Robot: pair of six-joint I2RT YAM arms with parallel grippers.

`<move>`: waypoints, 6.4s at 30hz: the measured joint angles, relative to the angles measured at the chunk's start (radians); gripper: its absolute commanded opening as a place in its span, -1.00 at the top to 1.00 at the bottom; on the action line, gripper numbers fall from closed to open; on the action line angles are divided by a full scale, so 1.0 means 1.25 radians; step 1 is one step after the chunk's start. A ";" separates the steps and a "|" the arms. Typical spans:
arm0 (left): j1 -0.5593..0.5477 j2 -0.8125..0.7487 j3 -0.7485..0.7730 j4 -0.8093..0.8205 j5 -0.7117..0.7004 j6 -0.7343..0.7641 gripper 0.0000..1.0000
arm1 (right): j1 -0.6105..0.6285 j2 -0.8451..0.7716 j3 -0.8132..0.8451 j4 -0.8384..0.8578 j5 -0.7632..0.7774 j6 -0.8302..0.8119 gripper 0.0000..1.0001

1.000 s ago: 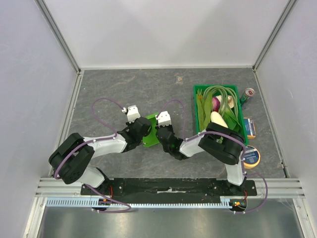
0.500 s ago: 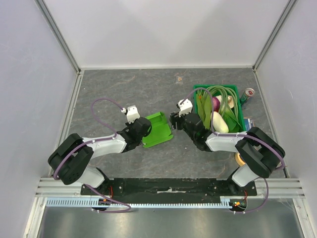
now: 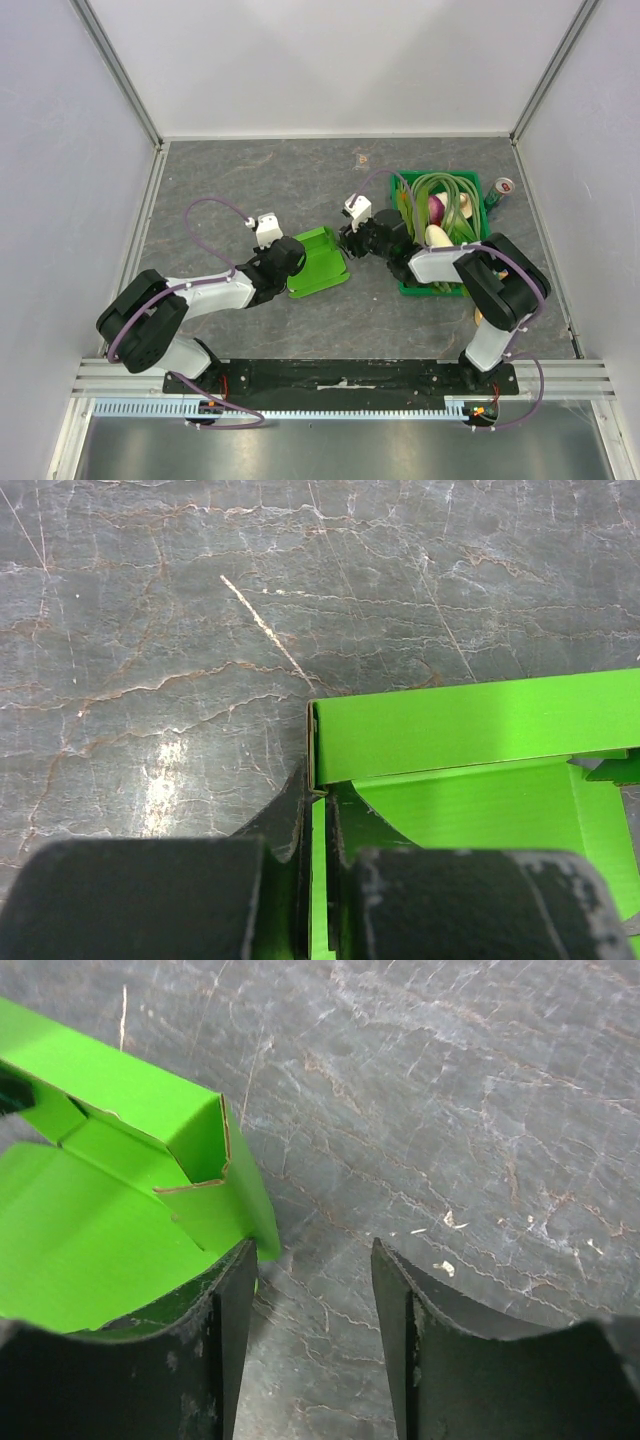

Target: Fold the paper box

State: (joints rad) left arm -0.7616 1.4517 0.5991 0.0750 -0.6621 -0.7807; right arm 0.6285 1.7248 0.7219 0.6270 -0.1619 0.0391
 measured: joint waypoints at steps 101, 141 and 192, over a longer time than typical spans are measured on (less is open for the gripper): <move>-0.004 0.023 0.036 -0.029 0.009 0.064 0.96 | -0.072 0.105 0.117 -0.114 -0.301 -0.046 0.27; -0.004 0.027 0.041 -0.031 0.008 0.063 0.96 | 0.017 0.160 0.142 0.026 -0.053 0.034 0.45; 0.002 0.032 0.027 0.009 0.028 -0.034 0.96 | 0.234 0.044 0.001 0.026 0.653 0.206 -0.57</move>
State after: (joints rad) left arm -0.7597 1.4914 0.6323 0.0856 -0.6273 -0.8238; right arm 0.9215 1.7798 0.7231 0.6598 0.6544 0.2966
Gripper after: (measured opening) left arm 0.049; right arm 0.745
